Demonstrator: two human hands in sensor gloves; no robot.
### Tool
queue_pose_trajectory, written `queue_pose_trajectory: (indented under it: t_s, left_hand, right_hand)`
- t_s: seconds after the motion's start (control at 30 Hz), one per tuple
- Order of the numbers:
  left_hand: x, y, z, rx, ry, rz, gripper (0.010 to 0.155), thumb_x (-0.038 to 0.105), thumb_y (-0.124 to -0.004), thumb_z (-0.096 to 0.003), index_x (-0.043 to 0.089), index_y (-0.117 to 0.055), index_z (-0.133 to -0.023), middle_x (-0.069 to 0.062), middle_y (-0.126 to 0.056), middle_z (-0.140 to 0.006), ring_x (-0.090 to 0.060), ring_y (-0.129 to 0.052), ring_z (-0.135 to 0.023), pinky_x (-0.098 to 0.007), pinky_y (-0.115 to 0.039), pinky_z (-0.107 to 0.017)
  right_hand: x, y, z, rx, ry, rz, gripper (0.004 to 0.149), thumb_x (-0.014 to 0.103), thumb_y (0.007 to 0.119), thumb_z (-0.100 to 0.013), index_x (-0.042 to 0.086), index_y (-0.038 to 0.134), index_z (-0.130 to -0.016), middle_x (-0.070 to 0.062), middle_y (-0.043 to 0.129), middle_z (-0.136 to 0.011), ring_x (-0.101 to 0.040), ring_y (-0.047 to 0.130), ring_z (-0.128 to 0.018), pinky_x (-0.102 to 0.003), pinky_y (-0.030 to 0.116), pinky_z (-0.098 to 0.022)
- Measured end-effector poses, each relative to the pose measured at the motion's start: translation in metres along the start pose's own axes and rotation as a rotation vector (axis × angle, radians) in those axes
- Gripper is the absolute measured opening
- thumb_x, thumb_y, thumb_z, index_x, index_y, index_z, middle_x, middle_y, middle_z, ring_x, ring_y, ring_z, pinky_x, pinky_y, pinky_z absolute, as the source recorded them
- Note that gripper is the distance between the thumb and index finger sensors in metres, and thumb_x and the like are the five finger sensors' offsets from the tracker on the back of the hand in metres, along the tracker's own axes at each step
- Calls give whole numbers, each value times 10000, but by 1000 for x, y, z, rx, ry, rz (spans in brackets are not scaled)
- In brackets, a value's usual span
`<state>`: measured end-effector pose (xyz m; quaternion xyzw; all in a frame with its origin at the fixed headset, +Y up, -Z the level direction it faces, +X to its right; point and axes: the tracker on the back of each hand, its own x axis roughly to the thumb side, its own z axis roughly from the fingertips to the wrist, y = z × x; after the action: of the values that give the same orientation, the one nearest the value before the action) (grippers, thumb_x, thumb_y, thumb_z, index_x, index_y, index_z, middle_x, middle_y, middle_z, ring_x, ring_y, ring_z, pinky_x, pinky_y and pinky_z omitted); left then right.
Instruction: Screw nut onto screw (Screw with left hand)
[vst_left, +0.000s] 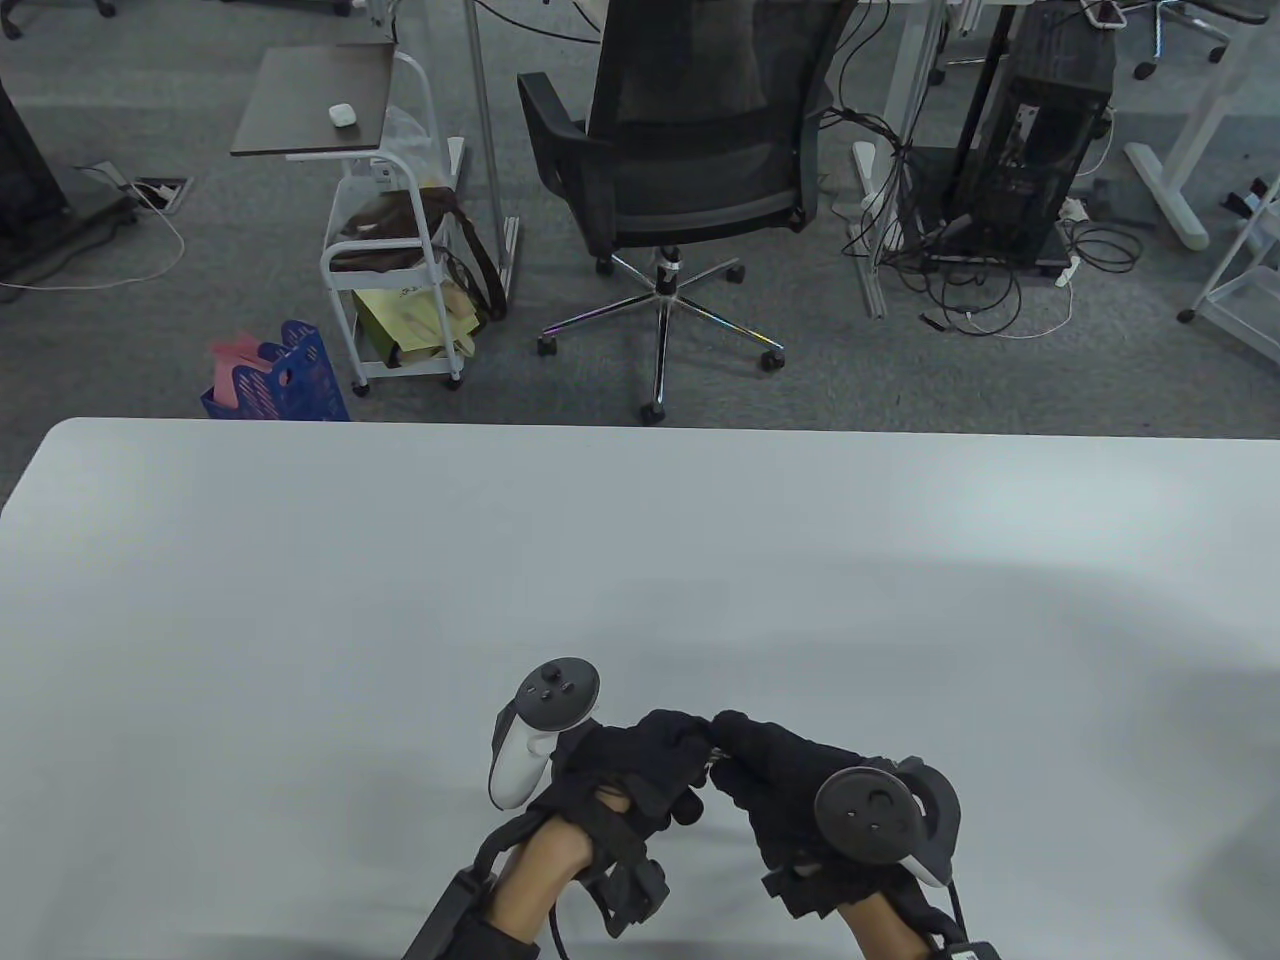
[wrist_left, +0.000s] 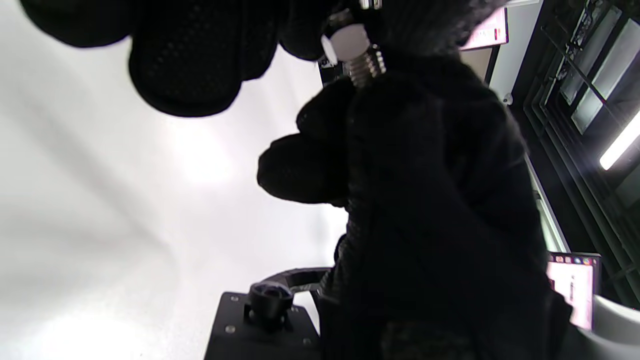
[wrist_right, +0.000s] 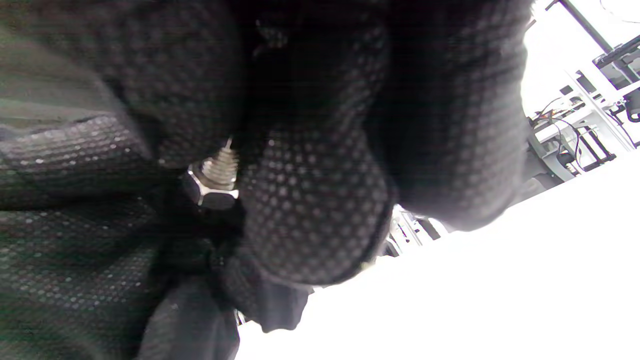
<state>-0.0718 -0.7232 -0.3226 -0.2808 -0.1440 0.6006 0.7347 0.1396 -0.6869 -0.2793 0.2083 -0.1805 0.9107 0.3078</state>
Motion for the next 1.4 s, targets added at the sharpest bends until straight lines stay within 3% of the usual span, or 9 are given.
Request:
queue_pose_trajectory:
  t_s: [0.17, 0.37, 0.53, 0.77, 0.9, 1.03, 1.1, 1.27, 1.4]
  left_hand:
    - [2, 0, 0, 6, 4, -24, 587, 396, -688, -443, -3, -762, -867, -321, -821, -783, -468, -926, -482, -586, -727, -372]
    - [1, -1, -1, -29, -15, 9, 677, 428, -675, -450, 36, -582, -994, -307, -710, -881, -448, -886, -562, -566, -707, -422]
    - [1, 0, -1, 10, -9, -15, 578, 388, -685, -447, 8, -746, -879, -312, -810, -796, -462, -922, -496, -580, -726, -379]
    - [-1, 1, -1, 2, -15, 28, 692, 441, -667, -449, 31, -588, -1001, -316, -713, -885, -450, -891, -559, -567, -711, -419]
    - [-1, 2, -2, 11, -8, 10, 620, 419, -685, -444, -2, -781, -889, -328, -828, -796, -477, -927, -494, -589, -728, -377]
    - [2, 0, -1, -51, -11, 8, 578, 361, -685, -452, 32, -658, -927, -291, -741, -853, -447, -892, -551, -569, -709, -415]
    - [-1, 0, -1, -50, -15, 32, 661, 439, -673, -451, 56, -586, -982, -295, -695, -898, -443, -879, -580, -562, -705, -434]
    - [-1, 2, -1, 10, -5, 26, 599, 417, -679, -442, 6, -770, -868, -321, -826, -787, -469, -931, -484, -584, -731, -372]
    - [2, 1, -2, -49, -9, 20, 568, 354, -683, -453, 27, -658, -917, -295, -743, -845, -448, -892, -545, -570, -708, -412]
  right_hand:
    - [1, 0, 0, 6, -1, 2, 472, 361, 914, -311, 159, 904, -738, -60, 1067, -556, -108, 1183, -247, -350, 1039, -263]
    - [0, -1, 0, -2, 3, 0, 471, 360, 913, -311, 157, 904, -737, -51, 1066, -558, -107, 1183, -247, -350, 1039, -261]
    - [0, -1, 0, -1, 3, 1, 471, 361, 914, -311, 157, 905, -736, -62, 1068, -552, -108, 1183, -247, -350, 1039, -261]
    - [0, -1, 0, -2, 7, -10, 471, 360, 914, -311, 156, 905, -736, -51, 1066, -557, -109, 1183, -246, -351, 1039, -261]
    - [1, -1, 0, -3, 4, -8, 472, 361, 914, -311, 156, 905, -736, -52, 1066, -558, -108, 1183, -246, -351, 1039, -261]
    - [0, -1, 0, 2, 5, -11, 470, 361, 913, -310, 161, 904, -735, -52, 1066, -557, -107, 1184, -246, -351, 1039, -261]
    - [0, -1, 0, -6, 9, -19, 470, 362, 913, -310, 160, 904, -735, -52, 1067, -555, -106, 1184, -245, -349, 1040, -261]
    - [-1, -1, 0, -7, 15, -25, 470, 361, 911, -310, 160, 904, -735, -49, 1067, -557, -106, 1184, -246, -349, 1040, -260]
    - [-1, -1, 0, -3, 16, -26, 470, 361, 910, -310, 159, 904, -735, -50, 1068, -554, -108, 1184, -244, -349, 1040, -260]
